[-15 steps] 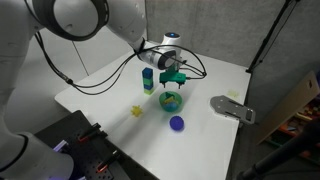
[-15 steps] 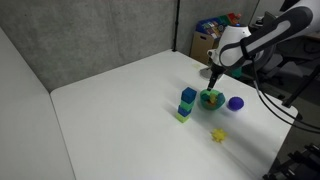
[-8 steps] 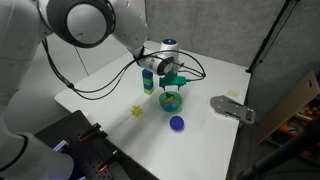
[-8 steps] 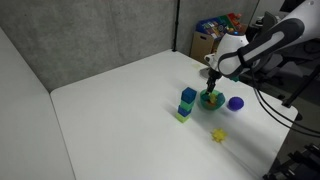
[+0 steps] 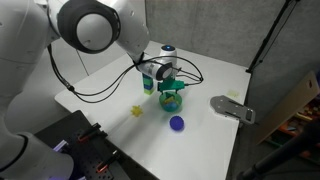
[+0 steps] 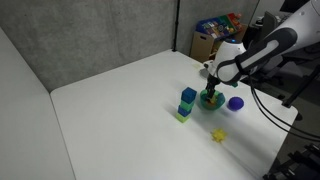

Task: Put the dark green toy on top of the stacked toy blocks

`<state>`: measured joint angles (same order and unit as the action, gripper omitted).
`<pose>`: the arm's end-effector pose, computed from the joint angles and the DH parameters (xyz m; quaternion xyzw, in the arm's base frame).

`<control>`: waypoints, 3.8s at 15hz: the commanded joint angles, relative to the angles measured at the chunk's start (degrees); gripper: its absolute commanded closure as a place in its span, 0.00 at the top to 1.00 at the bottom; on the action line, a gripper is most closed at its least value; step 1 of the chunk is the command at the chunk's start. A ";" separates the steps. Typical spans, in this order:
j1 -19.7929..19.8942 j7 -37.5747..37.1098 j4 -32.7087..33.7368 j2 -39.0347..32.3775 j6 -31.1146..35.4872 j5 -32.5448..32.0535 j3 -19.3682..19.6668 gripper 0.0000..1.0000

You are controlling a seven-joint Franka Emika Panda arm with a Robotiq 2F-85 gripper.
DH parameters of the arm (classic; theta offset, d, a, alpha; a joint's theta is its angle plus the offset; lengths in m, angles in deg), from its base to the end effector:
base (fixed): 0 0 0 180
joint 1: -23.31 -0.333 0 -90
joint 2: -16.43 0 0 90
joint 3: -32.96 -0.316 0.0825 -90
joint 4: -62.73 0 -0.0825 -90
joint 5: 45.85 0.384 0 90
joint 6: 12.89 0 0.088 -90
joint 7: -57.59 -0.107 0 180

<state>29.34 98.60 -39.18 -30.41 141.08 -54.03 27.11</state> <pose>0.6547 -0.0017 0.1074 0.9195 0.3900 0.0466 0.0154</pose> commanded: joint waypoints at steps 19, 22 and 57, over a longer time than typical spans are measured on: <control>1.44 1.50 0.57 -3.50 5.55 -3.89 -0.27 0.49; 1.37 1.32 0.63 -3.57 5.97 -4.15 -0.08 0.32; -4.17 -10.84 -3.64 16.07 8.15 -4.31 0.61 0.03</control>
<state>26.41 90.34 -39.60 -18.08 148.42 -56.69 27.67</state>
